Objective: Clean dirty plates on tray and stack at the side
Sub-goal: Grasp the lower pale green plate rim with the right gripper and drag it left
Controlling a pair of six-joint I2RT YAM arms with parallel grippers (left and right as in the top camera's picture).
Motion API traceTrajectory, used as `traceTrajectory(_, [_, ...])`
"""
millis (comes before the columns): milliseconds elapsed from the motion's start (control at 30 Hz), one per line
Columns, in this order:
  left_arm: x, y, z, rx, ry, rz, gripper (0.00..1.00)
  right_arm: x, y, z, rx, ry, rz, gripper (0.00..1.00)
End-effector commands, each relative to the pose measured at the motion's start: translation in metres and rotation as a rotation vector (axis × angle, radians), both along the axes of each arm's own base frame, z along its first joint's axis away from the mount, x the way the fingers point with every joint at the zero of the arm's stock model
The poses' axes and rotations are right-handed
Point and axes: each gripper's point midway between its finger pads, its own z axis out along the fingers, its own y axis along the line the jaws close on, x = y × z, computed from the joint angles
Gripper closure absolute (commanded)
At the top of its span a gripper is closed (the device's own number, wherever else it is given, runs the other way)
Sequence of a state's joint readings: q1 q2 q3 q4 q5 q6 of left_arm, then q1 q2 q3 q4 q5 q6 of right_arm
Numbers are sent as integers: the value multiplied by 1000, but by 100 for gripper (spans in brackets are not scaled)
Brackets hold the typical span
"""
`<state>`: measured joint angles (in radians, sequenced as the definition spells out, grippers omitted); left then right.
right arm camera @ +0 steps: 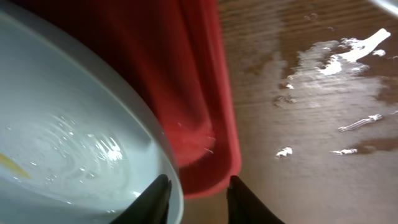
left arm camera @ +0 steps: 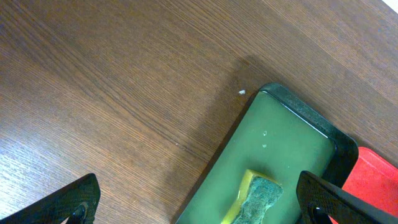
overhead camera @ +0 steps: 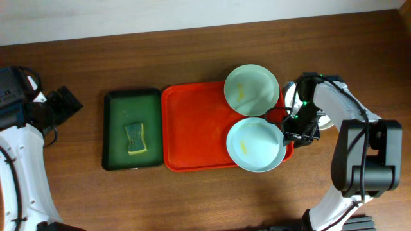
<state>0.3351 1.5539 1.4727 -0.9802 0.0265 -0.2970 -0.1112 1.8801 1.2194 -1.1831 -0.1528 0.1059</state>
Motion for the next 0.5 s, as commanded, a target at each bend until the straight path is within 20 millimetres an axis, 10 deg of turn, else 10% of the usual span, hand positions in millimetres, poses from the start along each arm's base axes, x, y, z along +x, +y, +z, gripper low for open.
traceTrajectory(0, [0, 1, 3, -8, -11, 10, 1, -3, 9, -2, 36, -2, -10, 71])
traceTrajectory(200, [0, 1, 3, -8, -11, 10, 1, -5, 18, -6, 85, -7, -23, 94])
traceTrajectory(467, [0, 1, 3, -8, -11, 10, 1, 17, 95, 10, 376, -92, -19, 96])
